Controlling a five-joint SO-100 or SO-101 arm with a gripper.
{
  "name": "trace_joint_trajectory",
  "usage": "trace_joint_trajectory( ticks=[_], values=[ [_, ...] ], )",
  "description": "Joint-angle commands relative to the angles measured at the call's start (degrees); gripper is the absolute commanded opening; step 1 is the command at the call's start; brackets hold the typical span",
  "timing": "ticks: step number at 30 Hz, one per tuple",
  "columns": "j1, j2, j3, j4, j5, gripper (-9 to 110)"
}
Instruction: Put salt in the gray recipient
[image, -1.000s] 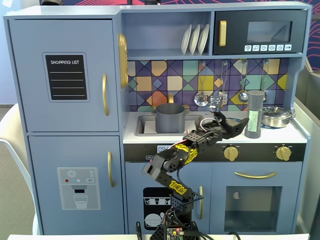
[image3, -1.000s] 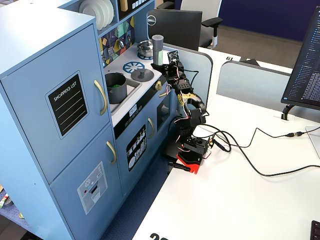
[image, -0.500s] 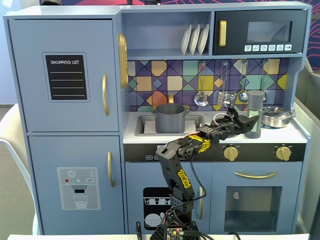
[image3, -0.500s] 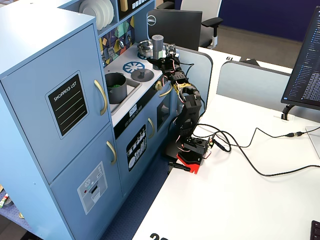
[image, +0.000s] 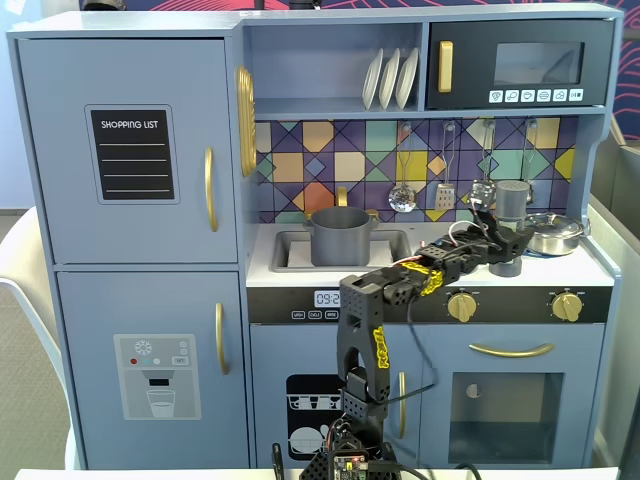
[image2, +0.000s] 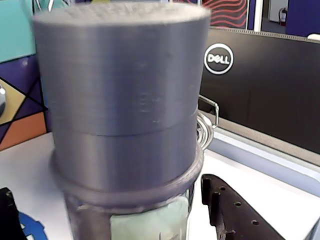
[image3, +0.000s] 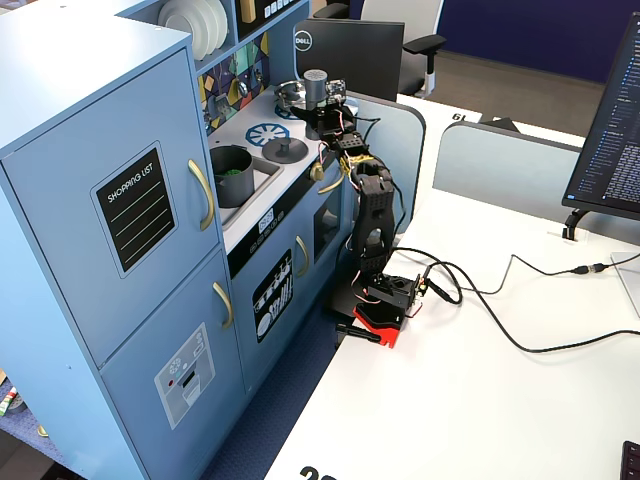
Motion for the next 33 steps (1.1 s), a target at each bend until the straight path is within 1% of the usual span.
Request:
trace_joint_trajectory(
  ticks=[1, 2, 5, 6, 13, 15, 17, 19, 23, 27, 31, 33],
  values=[
    [-0.62, -1.41, -7.12, -1.32, 0.00, 46],
    [-0.97, -1.58, -7.21, -1.67, -0.26, 40],
    [-2.20, -1.76, -6.77, -4.22, -1.14, 7],
    [-2.46, -1.76, -6.77, -4.57, -0.97, 0],
    [-2.90, 2.11, -5.98, -5.62, 4.31, 0],
    [-3.16, 3.78, -6.42, -4.31, 6.50, 0],
    [-4.22, 6.06, -7.73, -1.32, 10.99, 0],
    [-5.89, 9.23, -9.32, 3.87, 18.11, 0],
    [-11.60, 18.46, -9.76, 20.04, 34.37, 0],
    [-20.83, 26.81, -9.84, 31.38, 54.93, 0],
    [-32.87, 30.23, -9.93, 35.07, 74.09, 0],
    [-38.32, 29.79, -10.81, 35.07, 86.04, 0]
  ],
)
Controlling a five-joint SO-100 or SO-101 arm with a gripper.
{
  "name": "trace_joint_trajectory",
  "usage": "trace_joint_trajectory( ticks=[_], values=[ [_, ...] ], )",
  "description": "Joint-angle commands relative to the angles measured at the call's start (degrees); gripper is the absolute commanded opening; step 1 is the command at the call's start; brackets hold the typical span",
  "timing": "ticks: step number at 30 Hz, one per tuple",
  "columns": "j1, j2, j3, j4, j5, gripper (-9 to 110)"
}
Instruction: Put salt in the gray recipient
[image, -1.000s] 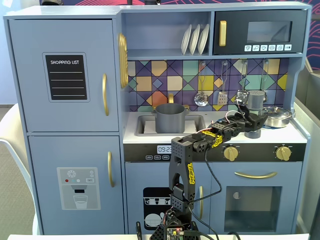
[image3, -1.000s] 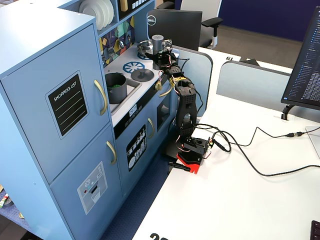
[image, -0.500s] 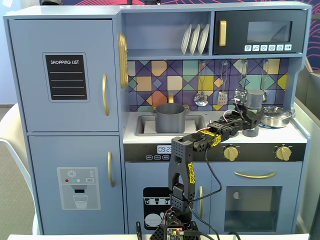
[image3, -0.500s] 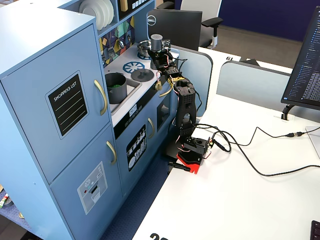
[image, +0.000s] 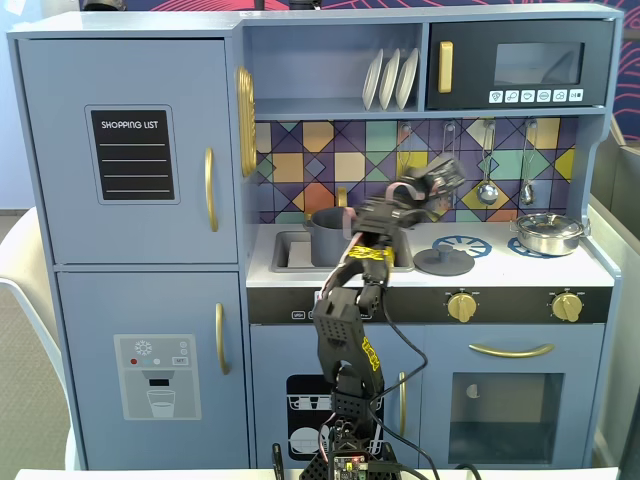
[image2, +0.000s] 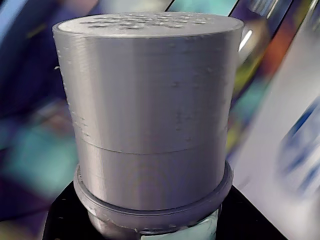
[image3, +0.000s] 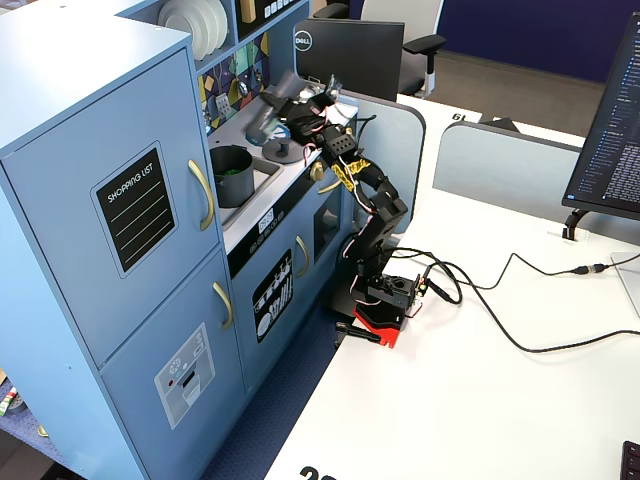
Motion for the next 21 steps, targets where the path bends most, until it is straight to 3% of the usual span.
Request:
trace_joint_trajectory(
  ticks=[1, 5, 8, 21],
  values=[
    [-11.60, 4.13, -7.21, 1.58, 28.04, 0],
    [-17.84, -2.02, -14.68, 5.27, 48.87, 0],
    [-21.53, -6.24, -19.42, 7.82, 58.10, 0],
    [-29.00, -10.81, -23.20, -1.58, 71.10, 0]
  ],
)
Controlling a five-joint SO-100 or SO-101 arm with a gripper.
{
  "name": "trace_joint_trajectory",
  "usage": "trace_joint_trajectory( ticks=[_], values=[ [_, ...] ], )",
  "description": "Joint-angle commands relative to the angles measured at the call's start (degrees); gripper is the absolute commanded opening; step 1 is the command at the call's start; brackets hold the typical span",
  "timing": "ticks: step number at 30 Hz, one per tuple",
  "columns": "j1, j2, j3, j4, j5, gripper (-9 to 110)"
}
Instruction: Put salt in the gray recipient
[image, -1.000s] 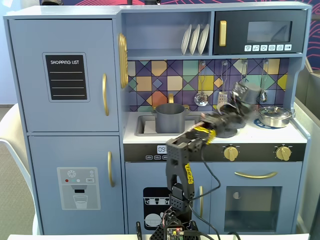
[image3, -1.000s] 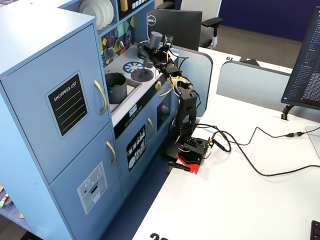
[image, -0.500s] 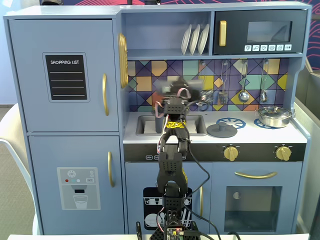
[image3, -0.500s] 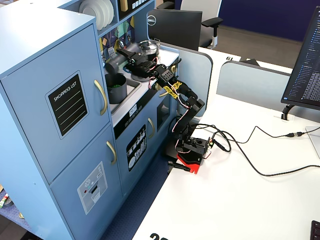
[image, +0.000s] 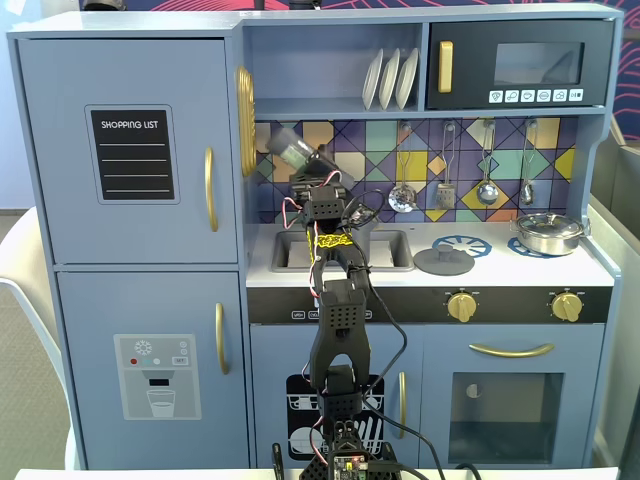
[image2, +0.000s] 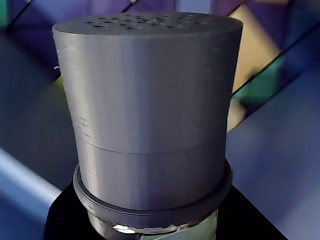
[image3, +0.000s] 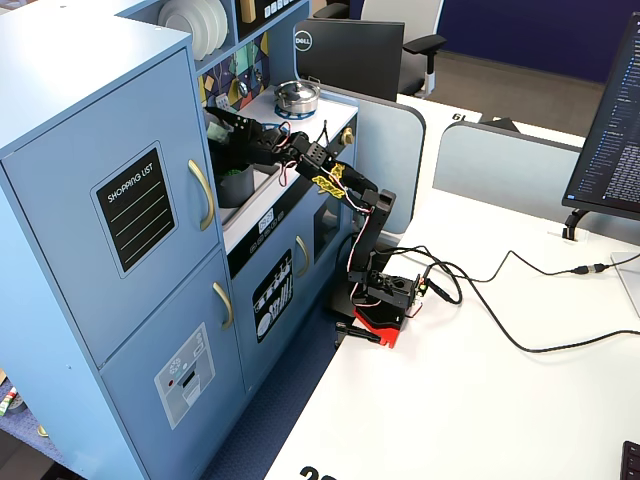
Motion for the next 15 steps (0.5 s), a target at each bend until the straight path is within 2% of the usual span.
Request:
trace_joint_trajectory(
  ticks=[1, 5, 8, 10, 15],
  values=[
    [-1.05, -0.79, -7.65, -0.26, 2.90, 0],
    [1.58, -3.34, -12.74, 14.33, 6.86, 0],
    [2.11, -3.43, -12.74, 20.04, 7.82, 0],
    [1.32, -2.81, -11.07, 17.93, 7.12, 0],
    [-1.14, -0.62, -7.47, -1.93, 1.14, 0]
  ],
)
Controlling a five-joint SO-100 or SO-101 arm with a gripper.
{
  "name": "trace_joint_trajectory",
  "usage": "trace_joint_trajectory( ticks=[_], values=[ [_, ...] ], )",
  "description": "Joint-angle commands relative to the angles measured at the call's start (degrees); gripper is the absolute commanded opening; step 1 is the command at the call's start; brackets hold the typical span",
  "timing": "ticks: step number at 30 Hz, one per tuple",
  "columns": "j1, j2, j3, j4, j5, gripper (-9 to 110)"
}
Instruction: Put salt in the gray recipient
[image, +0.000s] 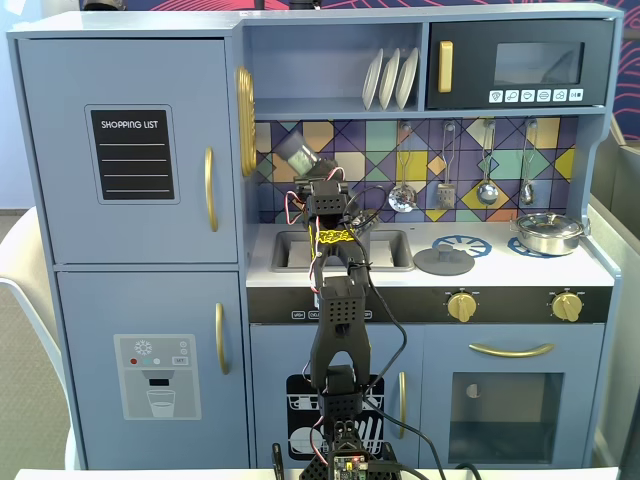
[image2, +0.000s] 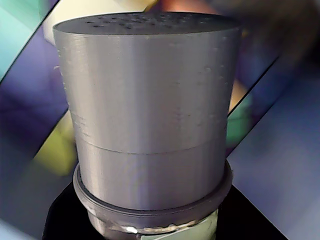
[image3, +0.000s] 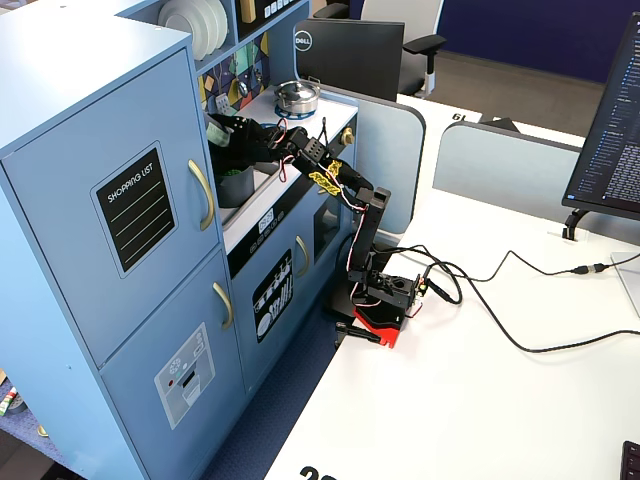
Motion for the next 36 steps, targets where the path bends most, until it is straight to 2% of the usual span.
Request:
trace_joint_trajectory(
  ticks=[1, 4, 8, 11, 13, 17, 20, 23, 28, 30, 33, 36],
  values=[
    [-2.11, 2.81, -1.85, -13.89, -4.75, 0],
    [-1.67, 1.93, -3.78, -11.69, -5.45, 0],
    [1.32, 1.23, -7.03, 7.91, 0.18, 0],
    [2.72, 1.32, -5.89, 15.82, 2.20, 0],
    [2.20, 2.37, -3.78, 13.89, 1.76, 0],
    [0.00, 4.83, 0.70, -3.78, -2.55, 0],
    [-0.97, 3.52, -2.20, -11.43, -5.63, 0],
    [-0.18, 2.02, -5.45, -9.67, -6.50, 0],
    [1.93, 1.23, -6.94, 10.72, -1.67, 0],
    [2.46, 1.05, -5.80, 15.03, -0.44, 0],
    [1.41, 2.37, -2.81, 10.63, -1.58, 0],
    [0.09, 3.52, -1.67, -2.81, -8.17, 0]
  ],
)
